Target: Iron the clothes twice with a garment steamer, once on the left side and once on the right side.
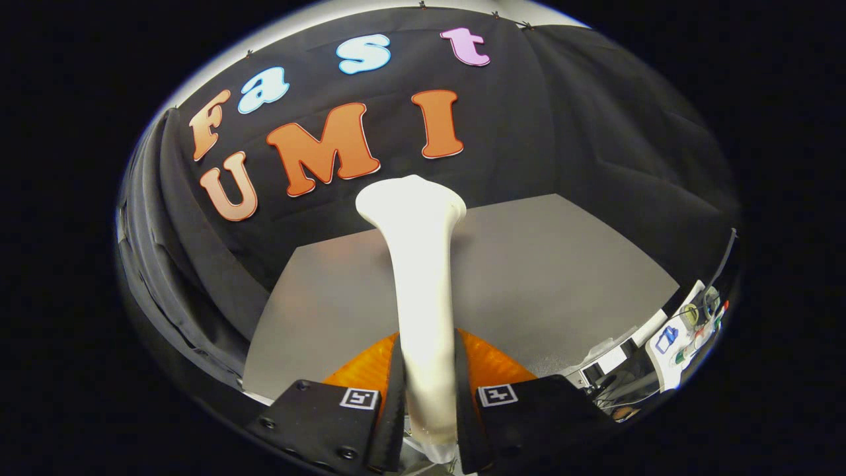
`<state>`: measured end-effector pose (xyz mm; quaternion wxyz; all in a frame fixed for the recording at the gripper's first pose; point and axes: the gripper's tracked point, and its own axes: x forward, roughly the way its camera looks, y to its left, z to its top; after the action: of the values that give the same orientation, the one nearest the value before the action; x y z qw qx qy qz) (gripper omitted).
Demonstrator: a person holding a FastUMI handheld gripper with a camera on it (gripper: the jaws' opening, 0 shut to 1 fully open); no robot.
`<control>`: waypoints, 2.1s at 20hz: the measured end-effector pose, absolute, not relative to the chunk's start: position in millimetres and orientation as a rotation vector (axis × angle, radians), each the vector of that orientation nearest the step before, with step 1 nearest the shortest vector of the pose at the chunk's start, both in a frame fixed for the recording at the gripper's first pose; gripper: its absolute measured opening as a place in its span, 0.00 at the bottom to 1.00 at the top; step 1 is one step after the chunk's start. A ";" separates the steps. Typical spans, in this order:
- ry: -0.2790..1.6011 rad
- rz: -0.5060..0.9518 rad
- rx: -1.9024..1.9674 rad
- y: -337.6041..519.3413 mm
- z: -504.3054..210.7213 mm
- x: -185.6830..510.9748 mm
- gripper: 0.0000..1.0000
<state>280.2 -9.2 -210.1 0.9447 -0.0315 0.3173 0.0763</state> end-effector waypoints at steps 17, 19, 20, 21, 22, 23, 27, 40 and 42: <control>0.359 0.010 0.014 111.7 -98.9 125.6 0.41; 0.324 0.020 0.016 138.4 -91.9 111.1 0.41; 0.311 0.020 0.011 148.4 -88.6 101.4 0.41; 0.299 0.023 0.009 159.7 -85.6 93.5 0.41; 0.291 0.027 0.008 171.4 -83.7 86.4 0.41; 0.286 0.031 0.007 182.0 -82.8 80.9 0.40; 0.265 0.052 0.000 221.7 -79.6 67.3 0.41; 0.284 0.210 -0.050 351.4 -96.2 83.2 0.41; 0.290 0.199 -0.057 353.4 -101.5 88.0 0.41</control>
<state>88.0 353.4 -101.5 0.9842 -0.0284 0.1441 0.0989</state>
